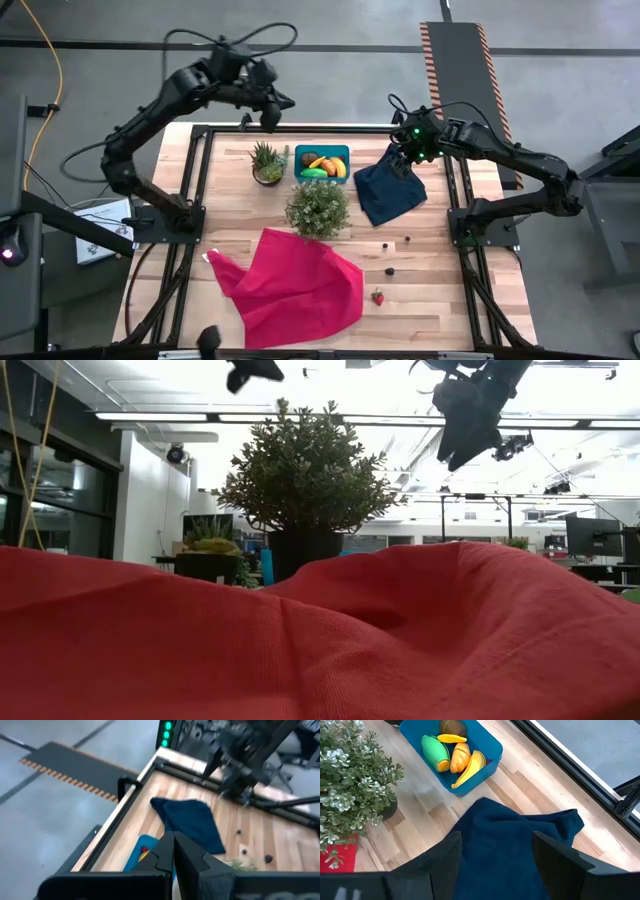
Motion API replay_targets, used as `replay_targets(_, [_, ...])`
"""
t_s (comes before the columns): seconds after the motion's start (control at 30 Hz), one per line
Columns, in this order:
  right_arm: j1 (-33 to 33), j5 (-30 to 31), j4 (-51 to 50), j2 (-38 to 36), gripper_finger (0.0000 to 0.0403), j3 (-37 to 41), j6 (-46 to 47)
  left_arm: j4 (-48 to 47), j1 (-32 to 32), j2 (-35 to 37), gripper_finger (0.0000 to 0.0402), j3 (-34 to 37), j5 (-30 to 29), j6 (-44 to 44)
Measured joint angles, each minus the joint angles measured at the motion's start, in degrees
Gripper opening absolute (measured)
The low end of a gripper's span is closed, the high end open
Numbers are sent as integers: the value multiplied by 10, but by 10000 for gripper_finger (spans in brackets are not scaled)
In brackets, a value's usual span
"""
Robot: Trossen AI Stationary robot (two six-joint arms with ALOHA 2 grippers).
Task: Pick and placing Produce into tupperware
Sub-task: Put the blackberry into the blue bin
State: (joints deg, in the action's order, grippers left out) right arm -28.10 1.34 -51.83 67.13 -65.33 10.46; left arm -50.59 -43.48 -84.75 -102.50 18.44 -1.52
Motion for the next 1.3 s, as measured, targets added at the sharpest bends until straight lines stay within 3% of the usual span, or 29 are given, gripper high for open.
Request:
replay_targets(0.27, [0,0,-2,0,232,0,-2,-2,2,93,0,0,-15,34])
replay_targets(0.63, [0,0,-3,0,232,0,-3,0,129,175,0,17,-167,49])
replay_targets(0.83, [0,0,-3,0,232,0,-4,29,184,229,0,119,-218,91])
replay_targets(1.3, [0,0,-57,0,232,0,0,260,304,397,0,401,-314,170])
